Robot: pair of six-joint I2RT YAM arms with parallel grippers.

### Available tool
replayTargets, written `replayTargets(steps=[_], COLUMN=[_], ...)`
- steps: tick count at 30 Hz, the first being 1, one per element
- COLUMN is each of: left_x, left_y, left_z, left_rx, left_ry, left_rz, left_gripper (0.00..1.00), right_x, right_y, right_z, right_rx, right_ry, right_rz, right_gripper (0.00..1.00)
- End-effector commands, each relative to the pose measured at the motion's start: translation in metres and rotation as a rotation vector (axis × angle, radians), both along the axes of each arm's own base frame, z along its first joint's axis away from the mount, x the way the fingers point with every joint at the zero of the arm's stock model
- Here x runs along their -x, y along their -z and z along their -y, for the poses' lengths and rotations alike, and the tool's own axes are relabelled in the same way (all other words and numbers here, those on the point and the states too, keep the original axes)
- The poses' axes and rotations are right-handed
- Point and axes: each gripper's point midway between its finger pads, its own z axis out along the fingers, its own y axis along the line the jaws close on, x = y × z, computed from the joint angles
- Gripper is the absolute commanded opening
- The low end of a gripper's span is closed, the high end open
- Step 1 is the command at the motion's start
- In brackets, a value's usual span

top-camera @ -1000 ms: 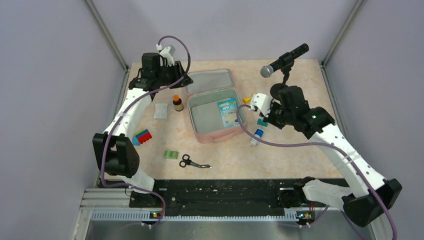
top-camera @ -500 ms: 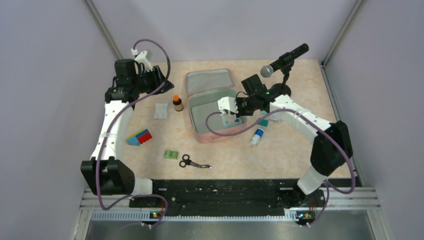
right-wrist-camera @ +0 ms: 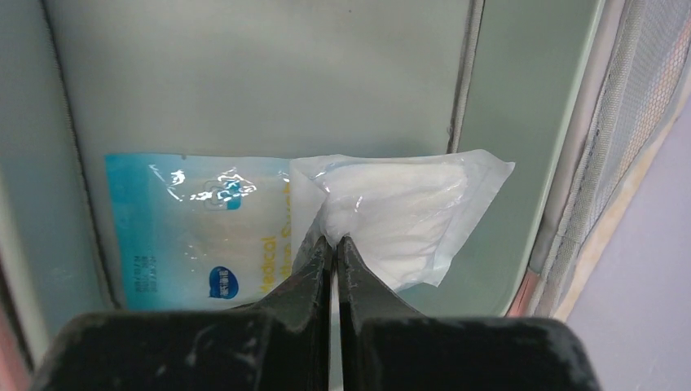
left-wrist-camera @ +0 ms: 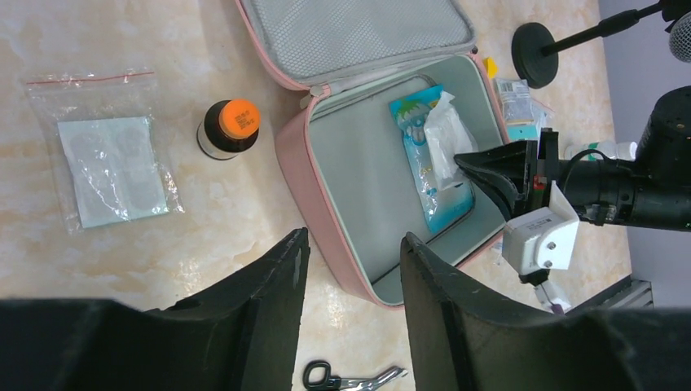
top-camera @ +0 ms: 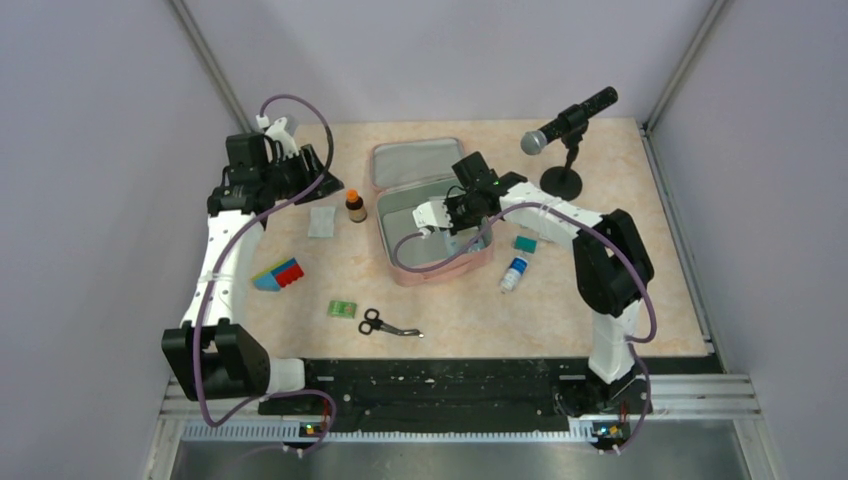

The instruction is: Organize the medicine kit

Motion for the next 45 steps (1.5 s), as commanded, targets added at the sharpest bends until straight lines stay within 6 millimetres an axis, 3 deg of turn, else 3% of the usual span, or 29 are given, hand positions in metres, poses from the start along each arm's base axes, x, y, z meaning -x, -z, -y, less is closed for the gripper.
replayTargets(steps=[1,8,15,16,18,21,28,31,36,41,45], left_x=[0.000,0.000,0.003,0.004,0.006,0.007,0.017,0.021,0.018,0.005,-0.002], left_y=[-0.012,-0.008,-0.007,-0.006,-0.003,0.000,0.014,0.015,-0.009,-0.037,-0.033], left_z=[-0.003,-0.003,-0.001,-0.001,-0.001,-0.003,-0.015,-0.017,-0.008,0.004,0.002], left_rx=[0.006,0.019,0.029,0.028,0.026,0.013,-0.092,-0.123,-0.122,-0.095,-0.081], left_ry=[-0.014,-0.015,-0.008,-0.008,-0.009,-0.014,-0.014,-0.006,0.074,0.164,0.142], left_rz=[0.043,0.026,0.017,0.016,0.009,0.001,-0.027,-0.007,0.087,0.160,0.138], left_gripper=[0.52,0.52,0.52,0.52,0.52,0.52,0.53,0.54,0.55,0.55,0.54], right_x=[-0.021,-0.039,-0.038,-0.039,-0.039,-0.035,-0.006,0.019,0.043,0.044,0.036], right_y=[-0.007,0.015,0.026,0.025,0.021,0.004,-0.081,-0.102,-0.103,-0.086,-0.072], right_z=[-0.011,-0.004,-0.002,-0.001,0.000,-0.002,-0.011,0.006,0.055,0.123,0.184], right_rx=[-0.014,0.053,0.064,0.066,0.064,0.034,-0.192,-0.282,-0.425,-0.487,-0.605], right_ry=[-0.001,0.060,0.077,0.081,0.086,0.083,0.199,0.299,0.610,0.986,1.344], right_rz=[0.105,0.122,0.104,0.108,0.116,0.113,0.038,-0.028,-0.103,-0.106,-0.158], right_gripper=[0.00,0.00,0.00,0.02,0.20,0.32,0.46,0.52,0.70,0.63,0.51])
